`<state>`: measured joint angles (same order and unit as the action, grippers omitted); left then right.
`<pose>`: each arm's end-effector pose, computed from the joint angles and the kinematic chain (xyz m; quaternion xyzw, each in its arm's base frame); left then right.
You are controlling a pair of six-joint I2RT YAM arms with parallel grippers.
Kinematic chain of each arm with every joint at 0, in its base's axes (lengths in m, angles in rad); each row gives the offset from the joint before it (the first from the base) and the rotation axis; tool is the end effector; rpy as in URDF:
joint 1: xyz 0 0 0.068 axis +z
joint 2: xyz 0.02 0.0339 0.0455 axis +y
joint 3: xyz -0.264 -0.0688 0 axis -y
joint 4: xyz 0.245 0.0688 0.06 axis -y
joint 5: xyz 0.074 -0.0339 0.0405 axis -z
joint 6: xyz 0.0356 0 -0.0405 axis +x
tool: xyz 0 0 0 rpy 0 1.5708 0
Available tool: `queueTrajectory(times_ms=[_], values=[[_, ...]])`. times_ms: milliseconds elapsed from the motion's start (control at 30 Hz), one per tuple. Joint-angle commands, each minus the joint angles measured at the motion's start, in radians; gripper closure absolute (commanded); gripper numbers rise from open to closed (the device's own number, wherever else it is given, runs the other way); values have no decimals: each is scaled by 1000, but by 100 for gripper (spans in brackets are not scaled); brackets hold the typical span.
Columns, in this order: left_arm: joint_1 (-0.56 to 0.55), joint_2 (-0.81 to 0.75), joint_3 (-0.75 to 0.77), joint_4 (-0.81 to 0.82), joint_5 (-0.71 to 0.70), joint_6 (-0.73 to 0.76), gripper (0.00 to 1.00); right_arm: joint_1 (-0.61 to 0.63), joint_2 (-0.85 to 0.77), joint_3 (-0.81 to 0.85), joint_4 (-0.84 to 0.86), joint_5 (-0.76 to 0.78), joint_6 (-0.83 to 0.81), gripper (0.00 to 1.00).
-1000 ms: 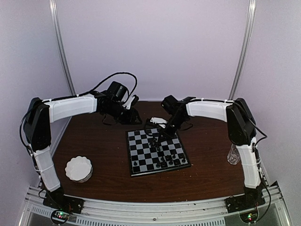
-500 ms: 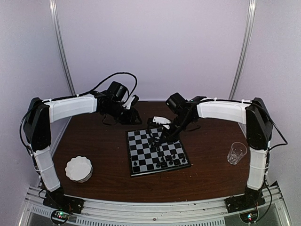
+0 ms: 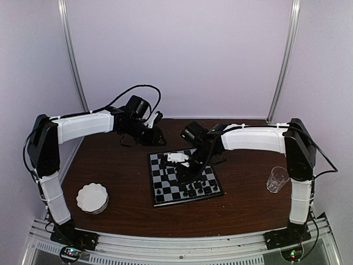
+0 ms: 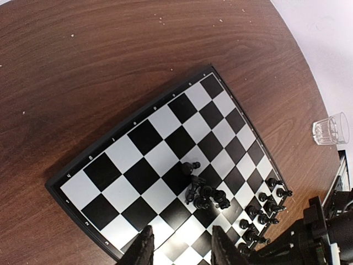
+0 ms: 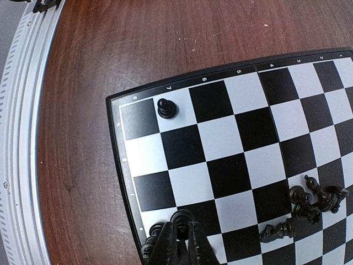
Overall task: Set up the chess pieces on the board
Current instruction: Place the pawn at e7.
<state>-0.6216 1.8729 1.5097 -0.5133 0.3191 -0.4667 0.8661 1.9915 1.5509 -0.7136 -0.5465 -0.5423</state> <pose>0.3332 -0.2524 0.2517 0.1257 0.9214 -0.3017 0.2100 0.2562 0.3299 0.2088 -0.6525 0.6819 0.2927 0.1540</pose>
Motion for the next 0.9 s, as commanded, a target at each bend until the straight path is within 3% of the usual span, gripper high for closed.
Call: queueTrajectory(times_ms=[0,867], values=[[6,-24,4,39,12,-6,64,-4,36,-11,14,40,-12,95],[6,-23,6,39,17,-6,64,-4,70,-29,18,83,-26,91]])
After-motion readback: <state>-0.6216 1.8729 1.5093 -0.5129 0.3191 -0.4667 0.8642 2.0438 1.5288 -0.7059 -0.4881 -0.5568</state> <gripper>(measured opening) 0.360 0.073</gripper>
